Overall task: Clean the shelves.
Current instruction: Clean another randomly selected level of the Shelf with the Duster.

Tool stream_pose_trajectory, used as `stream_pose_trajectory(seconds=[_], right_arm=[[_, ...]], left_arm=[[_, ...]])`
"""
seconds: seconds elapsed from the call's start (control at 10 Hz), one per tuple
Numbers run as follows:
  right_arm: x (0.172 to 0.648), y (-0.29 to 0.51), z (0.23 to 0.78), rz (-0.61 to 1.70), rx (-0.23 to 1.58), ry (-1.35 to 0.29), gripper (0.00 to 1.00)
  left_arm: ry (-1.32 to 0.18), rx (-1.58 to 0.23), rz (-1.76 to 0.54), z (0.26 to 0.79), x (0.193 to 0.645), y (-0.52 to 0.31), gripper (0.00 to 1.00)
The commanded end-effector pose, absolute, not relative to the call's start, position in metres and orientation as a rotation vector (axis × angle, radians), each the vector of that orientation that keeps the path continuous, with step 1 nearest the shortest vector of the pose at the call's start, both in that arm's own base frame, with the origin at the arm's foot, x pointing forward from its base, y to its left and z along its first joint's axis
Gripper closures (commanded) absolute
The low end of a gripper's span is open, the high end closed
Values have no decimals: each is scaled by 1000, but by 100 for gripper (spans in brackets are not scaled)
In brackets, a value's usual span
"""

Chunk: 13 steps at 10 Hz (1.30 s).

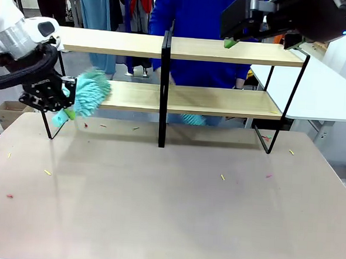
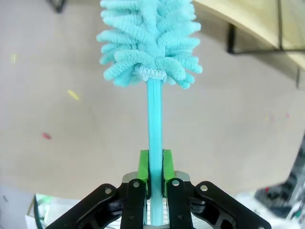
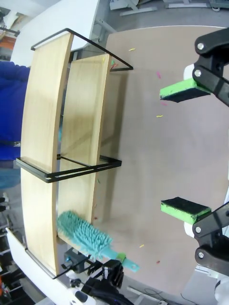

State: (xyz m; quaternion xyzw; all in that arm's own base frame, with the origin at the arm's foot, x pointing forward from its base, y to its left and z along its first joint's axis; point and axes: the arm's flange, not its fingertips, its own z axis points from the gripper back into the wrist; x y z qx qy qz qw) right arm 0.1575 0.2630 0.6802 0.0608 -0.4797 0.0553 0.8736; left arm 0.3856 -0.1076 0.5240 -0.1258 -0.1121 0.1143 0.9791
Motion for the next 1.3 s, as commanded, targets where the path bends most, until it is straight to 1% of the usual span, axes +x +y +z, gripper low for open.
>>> stream_pose_trajectory(seconds=[0.0, 0.1, 0.2, 0.3, 0.4, 0.5, 0.8, 0.9, 1.0, 1.2], right_arm=[[158, 262, 682, 110, 137, -1000, 0], [158, 262, 682, 110, 137, -1000, 0], [158, 262, 682, 110, 137, -1000, 0], [158, 262, 682, 110, 137, -1000, 0], [158, 262, 682, 110, 137, -1000, 0], [158, 262, 682, 110, 137, -1000, 0], [158, 262, 682, 110, 137, -1000, 0], [158, 262, 682, 110, 137, -1000, 0], [158, 262, 682, 110, 137, -1000, 0], [158, 262, 682, 110, 137, -1000, 0]], left_arm=[[-307, -121, 447, 528, 366, -116, 87], [-378, -117, 499, 532, 360, -113, 87], [-408, -127, 460, 535, 357, -114, 87], [-451, -117, 484, 535, 356, -114, 87], [-432, -119, 455, 535, 357, -114, 87], [-465, -112, 435, 534, 357, -116, 87], [-484, -122, 383, 534, 357, -116, 87], [-457, -143, 302, 534, 355, -117, 87], [-395, -184, 197, 534, 351, -116, 87], [-206, -264, -44, 536, 338, -104, 87]])
